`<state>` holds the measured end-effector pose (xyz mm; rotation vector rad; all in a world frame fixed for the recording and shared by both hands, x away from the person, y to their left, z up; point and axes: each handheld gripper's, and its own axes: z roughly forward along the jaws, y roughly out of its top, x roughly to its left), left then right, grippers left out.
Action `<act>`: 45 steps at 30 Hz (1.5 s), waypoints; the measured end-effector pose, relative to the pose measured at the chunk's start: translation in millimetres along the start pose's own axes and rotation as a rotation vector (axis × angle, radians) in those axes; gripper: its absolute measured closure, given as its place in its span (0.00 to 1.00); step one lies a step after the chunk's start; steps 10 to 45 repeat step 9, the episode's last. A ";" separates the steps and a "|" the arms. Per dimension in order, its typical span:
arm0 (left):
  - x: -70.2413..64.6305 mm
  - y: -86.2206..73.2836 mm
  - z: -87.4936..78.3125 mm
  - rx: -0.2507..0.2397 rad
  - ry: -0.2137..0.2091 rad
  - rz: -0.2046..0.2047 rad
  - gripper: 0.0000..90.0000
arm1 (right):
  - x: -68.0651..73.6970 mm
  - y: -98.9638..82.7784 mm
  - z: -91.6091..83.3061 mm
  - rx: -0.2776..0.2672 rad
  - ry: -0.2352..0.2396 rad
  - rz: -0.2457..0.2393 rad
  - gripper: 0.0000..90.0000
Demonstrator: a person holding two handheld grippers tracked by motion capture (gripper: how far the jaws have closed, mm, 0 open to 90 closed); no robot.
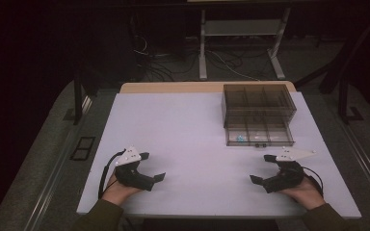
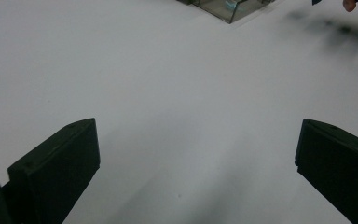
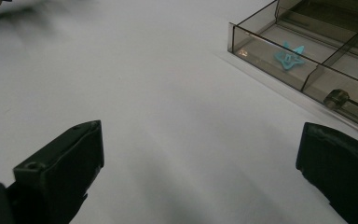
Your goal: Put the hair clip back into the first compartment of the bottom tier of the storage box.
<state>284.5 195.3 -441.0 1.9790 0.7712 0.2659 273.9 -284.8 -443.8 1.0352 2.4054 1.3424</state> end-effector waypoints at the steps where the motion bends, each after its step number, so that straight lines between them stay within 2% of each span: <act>1: 0.0 -0.7 -0.5 0.003 0.000 -0.003 0.00 | 0.0 -0.1 -0.1 -0.001 0.000 0.001 0.00; 6: 0.2 -1.6 -1.5 0.005 0.004 -0.005 0.00 | -0.3 0.0 -0.1 -0.002 0.000 0.000 0.00; 9: -0.1 -2.0 0.5 0.022 0.005 -0.004 0.00 | -0.1 -0.1 -0.2 0.000 -0.001 -0.002 0.00; 45: -0.1 -2.0 0.5 0.022 0.005 -0.004 0.00 | -0.1 -0.1 -0.2 0.000 -0.001 -0.002 0.00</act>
